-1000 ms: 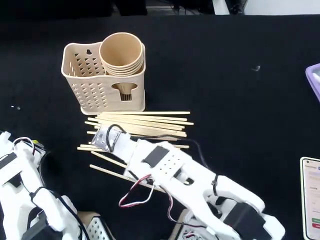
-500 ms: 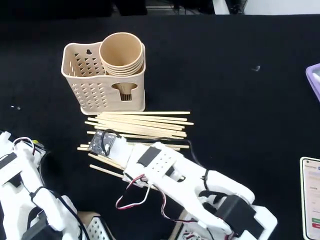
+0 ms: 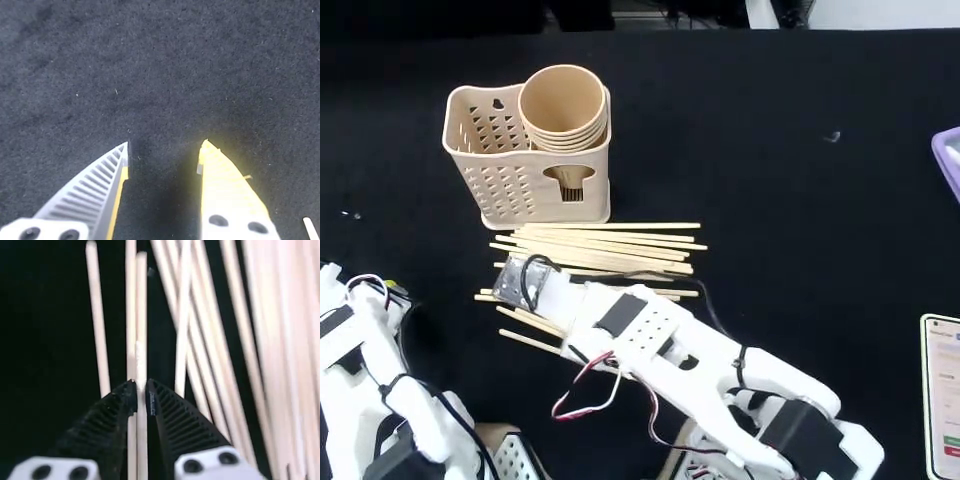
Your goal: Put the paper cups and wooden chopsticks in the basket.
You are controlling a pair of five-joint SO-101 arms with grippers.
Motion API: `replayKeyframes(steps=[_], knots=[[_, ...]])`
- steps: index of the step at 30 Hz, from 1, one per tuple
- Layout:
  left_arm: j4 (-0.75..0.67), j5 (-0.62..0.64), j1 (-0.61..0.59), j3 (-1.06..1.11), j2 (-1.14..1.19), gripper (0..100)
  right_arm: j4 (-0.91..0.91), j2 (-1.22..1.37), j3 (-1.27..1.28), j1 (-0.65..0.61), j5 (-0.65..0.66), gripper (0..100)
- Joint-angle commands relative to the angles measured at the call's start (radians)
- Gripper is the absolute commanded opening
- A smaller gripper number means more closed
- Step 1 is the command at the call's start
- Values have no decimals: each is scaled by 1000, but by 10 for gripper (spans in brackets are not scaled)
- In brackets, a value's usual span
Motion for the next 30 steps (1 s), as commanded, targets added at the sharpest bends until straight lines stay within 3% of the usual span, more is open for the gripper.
replayKeyframes(steps=[1,8,21,23,25,30], knots=[[-12,2,5,-51,-25,224,-135,-22,-68,-17,-26,11],[-11,2,5,-51,-25,224,-92,107,-114,-23,-103,145],[-11,2,7,-50,-25,224,-94,200,-113,-89,-95,118],[-11,2,7,-51,-25,224,-94,200,-113,-89,-94,71],[-11,2,7,-53,-25,224,-94,197,-114,-83,-94,7],[-11,2,7,-54,-25,224,-83,107,-107,-18,-95,21]])
